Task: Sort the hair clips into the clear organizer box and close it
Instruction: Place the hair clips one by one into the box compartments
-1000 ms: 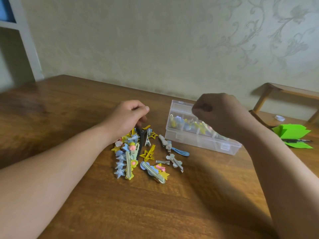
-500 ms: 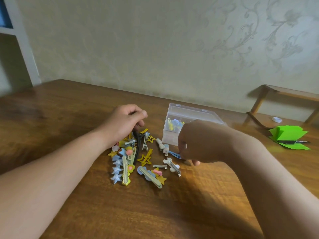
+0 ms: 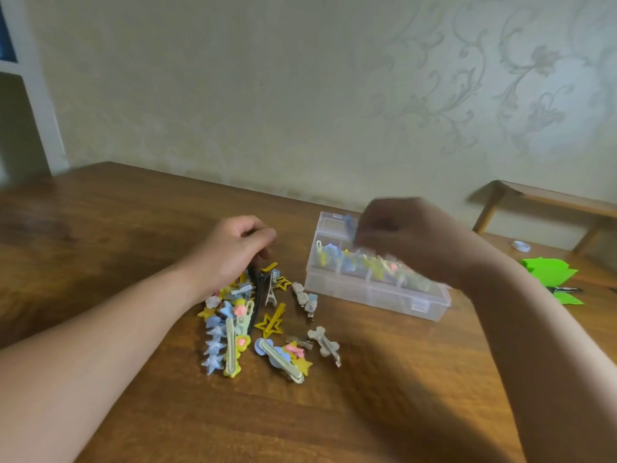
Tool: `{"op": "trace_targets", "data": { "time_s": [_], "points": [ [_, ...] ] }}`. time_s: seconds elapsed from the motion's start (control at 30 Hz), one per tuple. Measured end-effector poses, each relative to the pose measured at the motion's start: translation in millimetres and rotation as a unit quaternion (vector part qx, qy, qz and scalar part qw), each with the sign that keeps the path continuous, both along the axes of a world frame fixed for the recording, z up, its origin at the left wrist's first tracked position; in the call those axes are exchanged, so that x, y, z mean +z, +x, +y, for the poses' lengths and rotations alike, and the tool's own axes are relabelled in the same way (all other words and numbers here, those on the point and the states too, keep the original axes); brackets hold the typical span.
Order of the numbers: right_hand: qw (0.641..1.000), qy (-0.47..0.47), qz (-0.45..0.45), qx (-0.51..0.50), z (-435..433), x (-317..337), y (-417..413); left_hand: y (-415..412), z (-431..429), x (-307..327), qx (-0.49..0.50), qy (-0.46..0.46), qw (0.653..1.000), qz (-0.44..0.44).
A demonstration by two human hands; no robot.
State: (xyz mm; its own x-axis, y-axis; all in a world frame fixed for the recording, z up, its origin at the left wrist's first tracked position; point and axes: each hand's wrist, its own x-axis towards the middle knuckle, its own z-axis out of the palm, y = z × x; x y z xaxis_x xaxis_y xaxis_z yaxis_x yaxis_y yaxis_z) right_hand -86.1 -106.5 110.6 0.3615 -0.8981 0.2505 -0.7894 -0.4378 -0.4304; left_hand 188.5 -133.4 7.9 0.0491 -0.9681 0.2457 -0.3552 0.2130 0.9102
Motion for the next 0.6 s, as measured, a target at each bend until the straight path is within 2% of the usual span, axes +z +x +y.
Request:
{"op": "trace_targets", "data": {
  "time_s": [0.07, 0.13, 0.27, 0.47, 0.6],
  "points": [
    [0.987, -0.063, -0.110, -0.102, -14.6, -3.3, -19.2, -0.7, 0.8, 0.0, 0.002, -0.002, 1.000, -0.009],
    [0.975, -0.052, -0.122, -0.177, -26.2, -14.6, -33.9, -2.5, 2.3, 1.8, 0.003, -0.005, 1.000, -0.022],
    [0.980, -0.015, -0.077, -0.185, -40.2, -34.5, -41.0, -2.9, 2.8, 2.6, 0.002, -0.001, 1.000, -0.024],
    [0.982, -0.013, 0.053, -0.182, -51.9, -52.7, -37.4, -2.8, 4.5, 3.0, 0.003, -0.001, 1.000, -0.030],
    [0.983, -0.002, 0.055, -0.176, -55.9, -56.6, -38.7, -2.4, 4.3, 3.3, -0.001, 0.000, 0.999, -0.033]
  ]
}}
